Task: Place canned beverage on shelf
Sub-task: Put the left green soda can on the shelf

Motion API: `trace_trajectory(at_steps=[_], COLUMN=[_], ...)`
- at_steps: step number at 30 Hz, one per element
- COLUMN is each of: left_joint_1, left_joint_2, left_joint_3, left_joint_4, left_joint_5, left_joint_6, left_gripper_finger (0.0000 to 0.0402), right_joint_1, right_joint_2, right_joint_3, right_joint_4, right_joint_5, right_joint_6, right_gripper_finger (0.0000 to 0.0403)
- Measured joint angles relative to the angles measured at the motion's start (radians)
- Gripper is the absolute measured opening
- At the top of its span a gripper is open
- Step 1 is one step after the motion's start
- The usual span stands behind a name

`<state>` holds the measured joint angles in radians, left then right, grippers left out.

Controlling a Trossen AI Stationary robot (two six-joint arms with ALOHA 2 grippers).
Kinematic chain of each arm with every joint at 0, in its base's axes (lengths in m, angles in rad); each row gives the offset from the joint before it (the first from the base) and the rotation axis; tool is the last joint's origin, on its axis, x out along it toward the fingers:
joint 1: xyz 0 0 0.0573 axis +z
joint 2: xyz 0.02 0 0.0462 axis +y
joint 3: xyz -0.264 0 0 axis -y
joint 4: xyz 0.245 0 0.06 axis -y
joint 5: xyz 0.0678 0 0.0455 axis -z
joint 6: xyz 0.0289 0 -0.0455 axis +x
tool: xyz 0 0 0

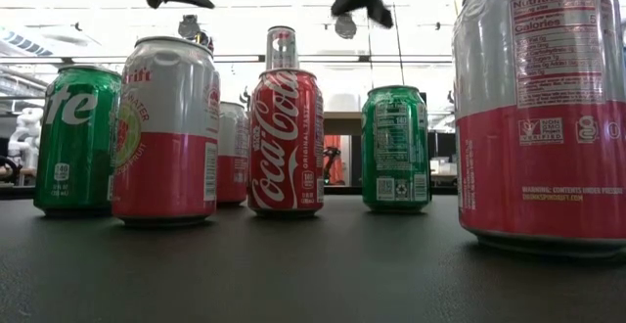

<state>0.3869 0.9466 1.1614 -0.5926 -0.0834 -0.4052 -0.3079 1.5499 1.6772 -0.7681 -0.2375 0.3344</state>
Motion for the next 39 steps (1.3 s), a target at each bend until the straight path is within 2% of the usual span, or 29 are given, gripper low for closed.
trace_trajectory(at_steps=[7, 12, 17, 22, 26, 30, 34, 39], left_joint_1=[-0.079, -0.189, -0.332, -0.523, -0.653, -0.72, -0.751, -0.746], left_joint_2=[0.0, 0.0, 0.01, 0.056, 0.126, 0.223, 0.318, 0.41], left_joint_3=[0.0, 0.0, 0.0, 0.0, 0.002, 0.069, 0.171, 0.24], left_joint_4=[0.0, 0.001, 0.011, 0.101, 0.183, 0.185, 0.185, 0.177], left_joint_5=[0.001, 0.036, 0.036, 0.038, -0.045, -0.137, -0.259, -0.291], left_joint_6=[0.032, 0.093, 0.047, -0.031, -0.034, -0.033, -0.004, -0.019], left_gripper_finger=[0.0297, 0.0297, 0.0297, 0.0297, 0.0297, 0.0297, 0.0297, 0.0297], right_joint_1=[0.129, 0.263, 0.4, 0.49, 0.514, 0.532, 0.569, 0.593], right_joint_2=[-0.139, -0.177, -0.19, -0.195, -0.194, -0.194, -0.198, -0.209], right_joint_3=[0.001, 0.001, 0.001, 0.001, 0.001, 0.001, 0.001, 0.001], right_joint_4=[-0.074, -0.186, -0.291, -0.351, -0.421, -0.501, -0.556, -0.591], right_joint_5=[0.006, 0.099, 0.159, 0.159, 0.162, 0.162, 0.163, 0.163], right_joint_6=[0.13, 0.226, 0.331, 0.318, 0.267, 0.272, 0.26, 0.166], right_gripper_finger=[0.0, 0.0, 0.0, 0.0, 0.0, 0.0, 0.0, 0.0])
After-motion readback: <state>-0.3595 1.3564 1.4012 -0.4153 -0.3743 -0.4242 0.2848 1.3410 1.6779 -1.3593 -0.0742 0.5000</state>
